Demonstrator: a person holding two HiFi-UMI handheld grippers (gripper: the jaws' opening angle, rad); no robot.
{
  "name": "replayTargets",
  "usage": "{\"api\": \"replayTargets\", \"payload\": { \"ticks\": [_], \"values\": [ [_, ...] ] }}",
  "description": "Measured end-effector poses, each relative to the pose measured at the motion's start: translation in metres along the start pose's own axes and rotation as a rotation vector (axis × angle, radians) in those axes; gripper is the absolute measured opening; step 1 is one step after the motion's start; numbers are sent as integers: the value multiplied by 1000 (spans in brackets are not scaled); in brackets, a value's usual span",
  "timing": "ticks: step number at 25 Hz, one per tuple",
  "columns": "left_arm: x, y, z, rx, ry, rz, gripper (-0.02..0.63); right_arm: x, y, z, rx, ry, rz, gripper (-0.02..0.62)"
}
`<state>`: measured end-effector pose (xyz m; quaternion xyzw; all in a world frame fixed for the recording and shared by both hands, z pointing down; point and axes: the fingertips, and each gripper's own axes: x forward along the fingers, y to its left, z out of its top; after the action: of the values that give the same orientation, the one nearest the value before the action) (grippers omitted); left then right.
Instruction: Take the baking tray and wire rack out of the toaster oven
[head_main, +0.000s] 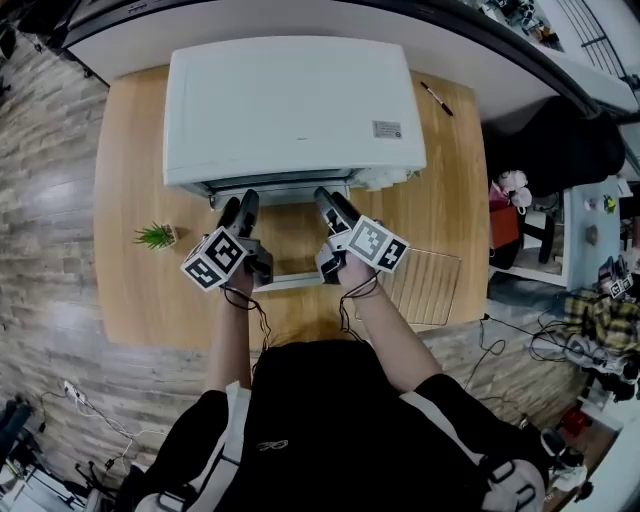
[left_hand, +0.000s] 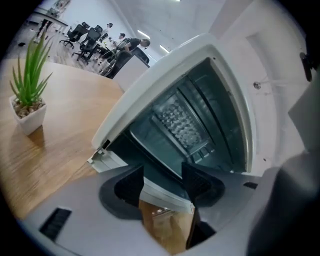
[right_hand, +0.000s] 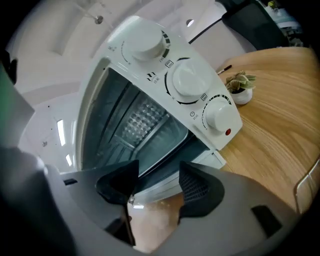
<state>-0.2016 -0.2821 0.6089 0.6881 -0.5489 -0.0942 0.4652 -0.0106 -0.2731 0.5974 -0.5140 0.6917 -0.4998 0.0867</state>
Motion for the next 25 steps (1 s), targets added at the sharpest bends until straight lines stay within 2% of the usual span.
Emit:
{"api": "replayTargets", "payload": {
  "ticks": [5, 9, 11, 13, 15, 17, 20, 25],
  "values": [
    [20, 5, 12, -102, -34, -32, 241, 22, -12, 9, 125, -31, -15, 259],
    [33, 14, 22, -163, -66, -18, 238, 37, -22, 17, 179, -61, -45, 236],
    [34, 13, 24, -121, -65, -18, 209, 38, -25, 21, 170, -73, -60, 146],
    [33, 11, 22, -49, -52, -16, 145, 37, -26, 23, 145, -74, -52, 130],
    [28, 11, 20, 8, -44, 0, 141, 33, -24, 22, 126, -68, -42, 100],
    [21, 11, 16, 32, -44, 15, 141, 28, -22, 17, 119, -58, -43, 98],
    [9, 11, 8, 18, -34, 15, 141, 16, -22, 7, 108, -28, -31, 98],
    [-19, 14, -13, 30, 18, 7, 141, -11, -25, -14, 70, 42, -11, 104]
  ]
}}
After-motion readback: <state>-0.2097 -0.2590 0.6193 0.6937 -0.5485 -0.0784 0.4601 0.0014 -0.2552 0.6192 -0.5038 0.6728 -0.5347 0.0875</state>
